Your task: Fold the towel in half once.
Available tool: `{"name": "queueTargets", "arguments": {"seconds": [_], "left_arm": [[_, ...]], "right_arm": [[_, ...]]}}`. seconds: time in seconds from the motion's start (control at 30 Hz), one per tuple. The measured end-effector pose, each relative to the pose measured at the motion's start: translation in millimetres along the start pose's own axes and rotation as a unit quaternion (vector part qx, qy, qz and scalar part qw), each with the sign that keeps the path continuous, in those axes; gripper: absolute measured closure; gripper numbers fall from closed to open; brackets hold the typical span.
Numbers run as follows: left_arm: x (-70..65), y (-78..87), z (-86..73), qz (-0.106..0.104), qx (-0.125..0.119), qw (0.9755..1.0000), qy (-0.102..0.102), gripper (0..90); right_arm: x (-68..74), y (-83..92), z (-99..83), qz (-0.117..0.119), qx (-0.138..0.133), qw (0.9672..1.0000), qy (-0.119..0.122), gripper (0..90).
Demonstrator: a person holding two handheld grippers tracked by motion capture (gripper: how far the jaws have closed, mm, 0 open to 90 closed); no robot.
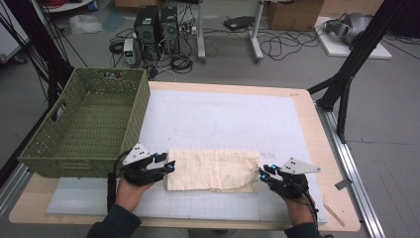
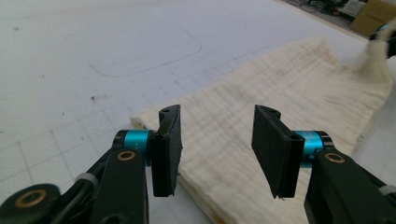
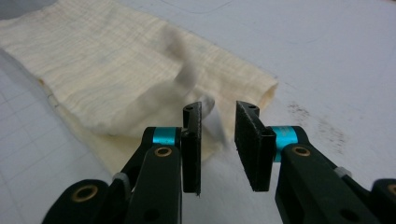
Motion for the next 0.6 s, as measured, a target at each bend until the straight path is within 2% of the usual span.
{"name": "queueTargets", "arguments": {"seconds": [0.17, 0.3, 0.37, 0.4, 0.47, 0.57, 0.6], "left_arm": [[7.2, -8.1, -6.1, 0.021, 0.024, 0.9995, 0.008, 51.3], [13.1, -16.0, -10.8, 0.042, 0.046, 0.9980, 0.010, 48.3], [15.3, -18.9, -11.0, 0.049, 0.048, 0.9975, 0.012, 49.0], [15.7, -20.3, -11.4, 0.050, 0.051, 0.9974, 0.012, 50.1], [13.5, -21.7, -12.5, 0.045, 0.055, 0.9975, 0.004, 57.9], [11.9, -22.8, -13.6, 0.049, 0.059, 0.9971, -0.002, 63.2], [11.9, -22.9, -13.9, 0.050, 0.060, 0.9969, -0.008, 67.7]], "right_arm": [[-12.0, 15.6, -2.0, -0.022, -0.017, 0.9995, -0.016, 68.6], [-12.5, 15.2, -2.9, -0.026, -0.016, 0.9994, -0.017, 66.1], [-10.7, 14.2, -2.8, -0.024, -0.012, 0.9995, -0.013, 65.9], [-10.3, 13.5, -3.0, -0.024, -0.011, 0.9996, -0.011, 65.9], [-8.4, 10.7, -3.8, -0.020, -0.008, 0.9997, -0.010, 65.9], [-5.3, 7.8, -4.6, -0.011, -0.006, 0.9998, -0.012, 66.0], [-4.3, 6.9, -4.4, -0.009, -0.005, 0.9999, -0.012, 66.0]]}}
Point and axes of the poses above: each handheld gripper's, and its own axes: y roughly backward along the jaws, z roughly out of its top, x roughly to its left, the point moved 9 cm from there along -y, roughly forward along the jaws, and after that the axes turned 12 degrees about y, right-handed, at the moved point
